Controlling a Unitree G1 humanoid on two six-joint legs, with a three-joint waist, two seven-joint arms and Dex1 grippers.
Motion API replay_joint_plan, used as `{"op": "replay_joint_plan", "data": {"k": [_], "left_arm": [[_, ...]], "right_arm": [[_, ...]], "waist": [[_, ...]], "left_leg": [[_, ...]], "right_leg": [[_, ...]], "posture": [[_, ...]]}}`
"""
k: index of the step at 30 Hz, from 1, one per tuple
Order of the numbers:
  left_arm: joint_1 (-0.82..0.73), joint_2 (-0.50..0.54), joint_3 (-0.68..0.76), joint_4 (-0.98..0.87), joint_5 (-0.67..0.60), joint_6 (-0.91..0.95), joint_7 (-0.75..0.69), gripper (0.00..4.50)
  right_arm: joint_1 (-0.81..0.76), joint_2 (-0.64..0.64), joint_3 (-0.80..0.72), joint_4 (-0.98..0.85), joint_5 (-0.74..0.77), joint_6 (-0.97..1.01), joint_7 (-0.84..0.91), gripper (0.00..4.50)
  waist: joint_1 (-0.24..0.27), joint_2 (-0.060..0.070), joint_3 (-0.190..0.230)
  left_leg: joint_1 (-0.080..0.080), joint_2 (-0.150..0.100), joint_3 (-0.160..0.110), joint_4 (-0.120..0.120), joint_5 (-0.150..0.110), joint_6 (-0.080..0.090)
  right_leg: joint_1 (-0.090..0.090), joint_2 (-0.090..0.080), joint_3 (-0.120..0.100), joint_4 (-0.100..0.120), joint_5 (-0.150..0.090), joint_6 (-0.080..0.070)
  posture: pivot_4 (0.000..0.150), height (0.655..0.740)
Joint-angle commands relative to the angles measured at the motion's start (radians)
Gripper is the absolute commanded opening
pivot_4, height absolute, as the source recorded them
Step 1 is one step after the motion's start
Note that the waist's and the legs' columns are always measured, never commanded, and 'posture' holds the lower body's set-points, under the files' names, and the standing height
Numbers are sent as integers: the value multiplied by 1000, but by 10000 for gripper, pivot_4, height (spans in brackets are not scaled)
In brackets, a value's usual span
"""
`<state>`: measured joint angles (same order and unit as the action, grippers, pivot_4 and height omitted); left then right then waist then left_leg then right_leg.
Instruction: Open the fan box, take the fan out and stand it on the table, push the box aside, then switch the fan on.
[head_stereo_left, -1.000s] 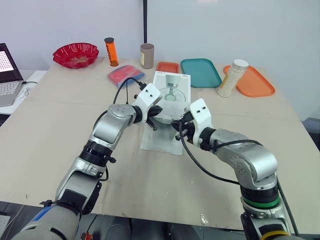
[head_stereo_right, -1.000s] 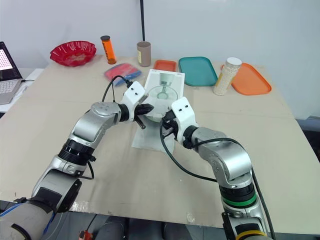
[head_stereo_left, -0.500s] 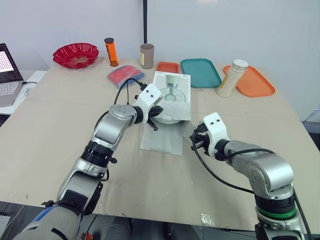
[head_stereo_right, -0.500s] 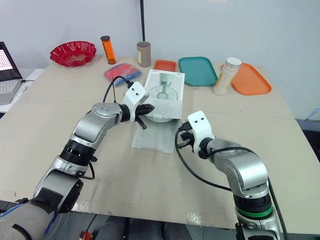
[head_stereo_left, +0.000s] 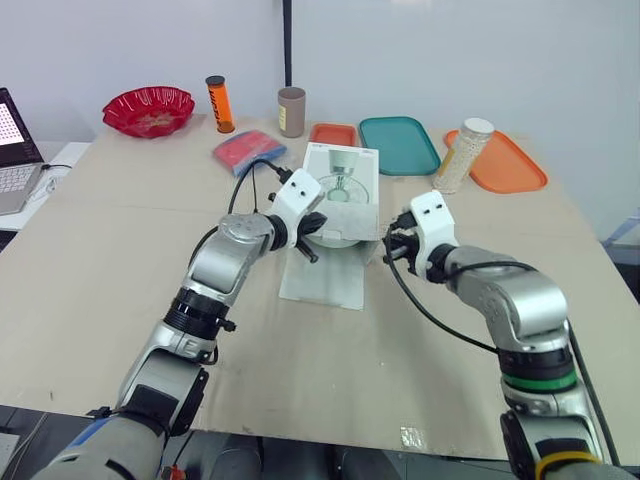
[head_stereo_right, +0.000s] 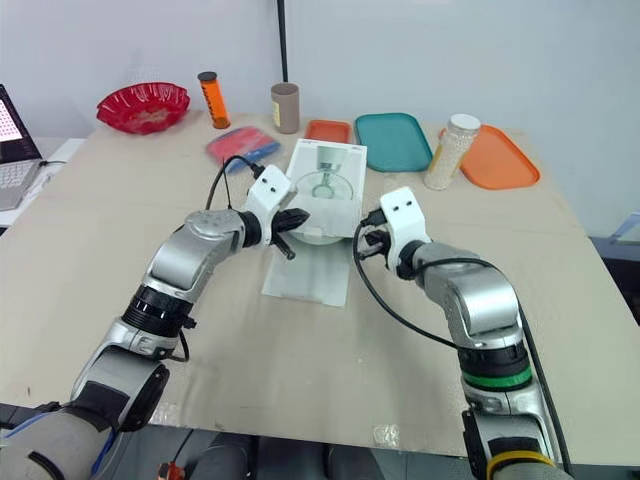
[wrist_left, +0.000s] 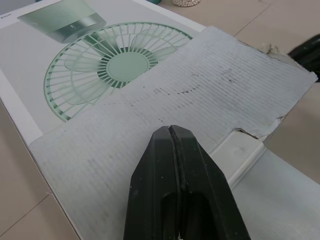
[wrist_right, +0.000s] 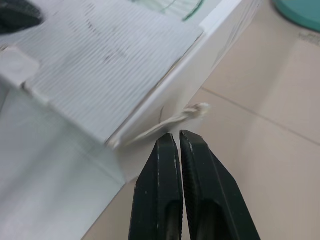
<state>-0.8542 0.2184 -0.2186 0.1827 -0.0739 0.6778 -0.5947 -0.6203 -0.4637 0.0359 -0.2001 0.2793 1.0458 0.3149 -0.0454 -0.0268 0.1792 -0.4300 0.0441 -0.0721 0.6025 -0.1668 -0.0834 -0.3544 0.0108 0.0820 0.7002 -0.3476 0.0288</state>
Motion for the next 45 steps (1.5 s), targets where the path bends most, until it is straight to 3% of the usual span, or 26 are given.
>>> {"op": "replay_joint_plan", "data": {"k": [1, 12, 27, 33, 36, 41, 45], "left_arm": [[25, 5, -15, -3, 6, 31, 0, 0], [25, -2, -15, -1, 5, 33, 4, 0], [23, -9, -19, 6, 3, 31, 2, 0], [1, 12, 2, 7, 14, 24, 16, 0], [-6, 70, 85, -74, -13, 81, 27, 0], [24, 176, 101, -225, -35, 203, 5, 0], [38, 191, 115, -311, -70, 275, 11, 0]], "right_arm": [[-28, 3, 18, 29, -29, -77, 18, 1617], [-15, 50, -9, 6, -6, -49, 29, 1617], [-39, 14, -55, -239, 39, 25, 53, 1617], [-52, 87, 10, -127, -10, -57, 19, 1617], [-76, 122, 36, -1, -44, -148, 13, 1617], [-74, 130, 42, 111, -70, -198, 27, 1617], [-65, 134, 39, 132, -65, -197, 40, 1617]], "waist": [[0, 0, 0], [0, 0, 0], [-2, 0, 0], [-2, 0, 0], [-7, 1, 0], [-8, 1, 0], [0, 1, 0]], "left_leg": [[0, 0, 0, 0, 0, 0], [0, 0, 0, 0, 0, 0], [0, 0, 0, 0, 0, 0], [0, 0, 0, 0, 0, 0], [1, 0, 1, 0, 0, 0], [0, 1, 1, -1, 0, 0], [0, 1, 1, 0, 0, -1]], "right_leg": [[0, 0, 0, 0, 0, 0], [0, 0, 0, 0, 0, 0], [0, 0, 0, 0, 0, 0], [0, 0, 0, 0, 0, 0], [0, 0, 1, 1, 0, -1], [-1, 1, 0, 0, 0, -1], [-1, 0, 0, 0, 0, -1]], "posture": [[1500, 7400], [1500, 7400], [1500, 7400], [1500, 7400], [1500, 7400], [1500, 7400], [1500, 7400]]}}
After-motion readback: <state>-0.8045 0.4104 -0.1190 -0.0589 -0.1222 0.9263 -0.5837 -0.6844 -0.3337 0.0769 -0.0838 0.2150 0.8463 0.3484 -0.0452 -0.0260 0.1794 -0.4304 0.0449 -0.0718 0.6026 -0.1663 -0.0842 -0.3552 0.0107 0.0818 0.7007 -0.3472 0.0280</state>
